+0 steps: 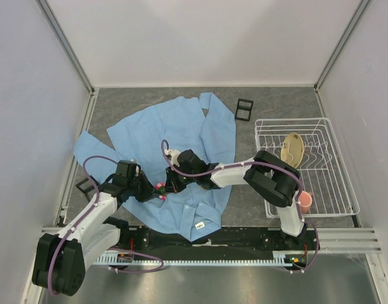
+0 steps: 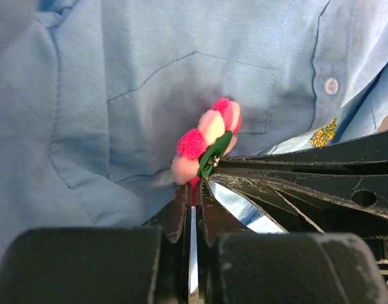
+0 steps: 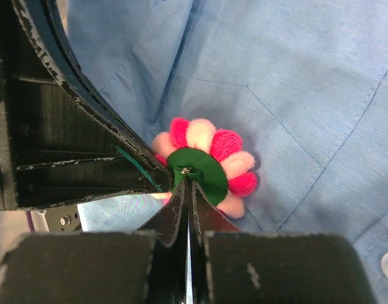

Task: Remove the brooch from the garment
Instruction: Remove the brooch from the clothes.

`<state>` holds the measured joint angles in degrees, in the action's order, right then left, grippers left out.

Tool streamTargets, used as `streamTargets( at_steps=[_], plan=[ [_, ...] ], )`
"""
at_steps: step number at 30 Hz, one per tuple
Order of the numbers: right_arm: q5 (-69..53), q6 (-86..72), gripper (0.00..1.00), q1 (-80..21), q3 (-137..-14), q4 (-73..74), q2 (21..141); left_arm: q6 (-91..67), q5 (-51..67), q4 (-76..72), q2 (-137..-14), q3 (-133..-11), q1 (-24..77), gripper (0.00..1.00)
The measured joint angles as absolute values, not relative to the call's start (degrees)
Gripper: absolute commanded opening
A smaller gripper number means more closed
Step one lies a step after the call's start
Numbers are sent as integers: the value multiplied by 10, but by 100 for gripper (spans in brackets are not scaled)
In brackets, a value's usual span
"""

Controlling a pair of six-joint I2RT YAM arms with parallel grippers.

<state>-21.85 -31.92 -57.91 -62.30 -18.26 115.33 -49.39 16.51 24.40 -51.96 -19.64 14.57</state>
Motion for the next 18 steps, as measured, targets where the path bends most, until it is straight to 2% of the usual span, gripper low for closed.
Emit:
streamTargets(
  at_steps=[12,18],
  plan=[
    [-134,-235,0,-605,-672,-131,1161,-471,167,272,-516,-229,147,2],
    [-117,-203,0,-618,-638,-178,1149,-471,181,272,-516,-229,149,2]
  ],
)
